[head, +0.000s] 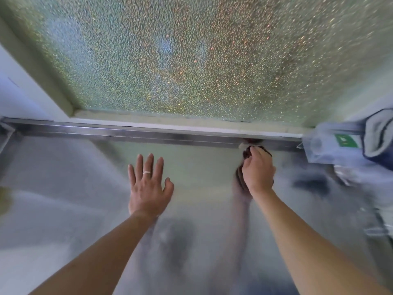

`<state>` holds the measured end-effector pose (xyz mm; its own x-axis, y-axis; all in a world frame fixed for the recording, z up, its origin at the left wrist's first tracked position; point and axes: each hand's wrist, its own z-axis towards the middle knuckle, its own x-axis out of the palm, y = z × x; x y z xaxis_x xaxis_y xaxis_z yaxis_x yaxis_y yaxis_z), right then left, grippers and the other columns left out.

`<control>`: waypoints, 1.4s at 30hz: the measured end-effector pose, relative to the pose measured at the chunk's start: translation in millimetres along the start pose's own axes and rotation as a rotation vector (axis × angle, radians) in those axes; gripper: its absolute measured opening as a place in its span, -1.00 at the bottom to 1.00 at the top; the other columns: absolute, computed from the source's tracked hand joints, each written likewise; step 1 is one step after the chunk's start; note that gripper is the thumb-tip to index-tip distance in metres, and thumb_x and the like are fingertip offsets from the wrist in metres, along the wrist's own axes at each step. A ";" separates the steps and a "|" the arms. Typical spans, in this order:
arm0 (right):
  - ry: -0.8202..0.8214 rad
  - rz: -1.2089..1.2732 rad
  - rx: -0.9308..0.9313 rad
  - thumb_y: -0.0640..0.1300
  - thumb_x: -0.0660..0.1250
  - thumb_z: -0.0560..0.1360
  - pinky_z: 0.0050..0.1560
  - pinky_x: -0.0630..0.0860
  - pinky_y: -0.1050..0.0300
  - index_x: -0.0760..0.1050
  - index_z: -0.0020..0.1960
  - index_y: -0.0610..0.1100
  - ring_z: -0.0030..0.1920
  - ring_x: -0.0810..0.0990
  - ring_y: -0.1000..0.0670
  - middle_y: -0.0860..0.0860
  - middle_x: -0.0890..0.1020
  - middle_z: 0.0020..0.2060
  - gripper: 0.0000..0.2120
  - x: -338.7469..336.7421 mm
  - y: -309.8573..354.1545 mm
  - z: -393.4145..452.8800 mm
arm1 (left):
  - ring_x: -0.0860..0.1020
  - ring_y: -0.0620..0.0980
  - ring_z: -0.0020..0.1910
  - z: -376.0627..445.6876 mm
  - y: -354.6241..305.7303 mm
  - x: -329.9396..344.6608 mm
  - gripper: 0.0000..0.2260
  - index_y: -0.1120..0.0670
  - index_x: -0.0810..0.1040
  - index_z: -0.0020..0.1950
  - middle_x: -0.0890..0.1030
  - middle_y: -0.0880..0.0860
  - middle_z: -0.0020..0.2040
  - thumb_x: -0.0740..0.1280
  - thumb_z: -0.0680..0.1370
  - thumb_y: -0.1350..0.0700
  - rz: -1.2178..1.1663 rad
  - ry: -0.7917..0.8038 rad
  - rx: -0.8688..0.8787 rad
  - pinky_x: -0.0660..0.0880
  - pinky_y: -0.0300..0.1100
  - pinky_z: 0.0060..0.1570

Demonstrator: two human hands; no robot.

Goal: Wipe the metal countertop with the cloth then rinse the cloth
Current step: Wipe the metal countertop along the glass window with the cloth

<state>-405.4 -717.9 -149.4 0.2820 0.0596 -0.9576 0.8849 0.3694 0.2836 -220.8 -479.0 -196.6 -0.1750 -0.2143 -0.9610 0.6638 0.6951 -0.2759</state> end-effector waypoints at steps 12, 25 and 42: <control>-0.025 -0.020 -0.571 -0.14 0.16 0.65 0.50 0.30 -0.20 0.48 0.46 -0.09 0.45 0.44 -0.10 -0.01 0.52 0.41 -0.60 56.8 49.0 -14.8 | -0.05 0.14 0.65 -1.6 -1.2 -3.5 -0.40 -0.03 0.22 0.60 0.22 0.10 0.61 0.09 0.57 -0.16 0.010 0.020 0.008 -0.09 0.20 0.60; -0.128 -0.183 0.080 -0.06 0.08 0.66 0.38 0.37 -0.10 0.43 0.47 -0.14 0.40 0.47 -0.08 -0.07 0.53 0.40 -0.57 -8.2 -137.7 -101.7 | 0.06 0.16 0.62 -15.9 -5.7 -15.3 -0.43 0.01 0.26 0.58 0.23 0.15 0.61 0.01 0.57 -0.06 -0.056 0.007 -0.005 -0.06 0.16 0.60; -0.196 0.089 0.427 -0.23 0.26 0.61 0.23 0.39 -0.16 0.55 0.35 -0.17 0.35 0.48 -0.20 -0.09 0.57 0.32 -0.67 -73.0 -255.4 -210.4 | 0.18 0.16 0.61 -182.7 -210.0 36.4 -0.45 0.02 0.36 0.55 0.31 0.11 0.59 0.08 0.55 -0.02 -0.065 0.205 0.467 0.04 0.26 0.54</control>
<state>-730.0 -621.4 -162.7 0.3921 -0.1175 -0.9124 0.9156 -0.0462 0.3994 -499.5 -507.4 -177.4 -0.3348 -0.0751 -0.9393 0.8927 0.2938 -0.3417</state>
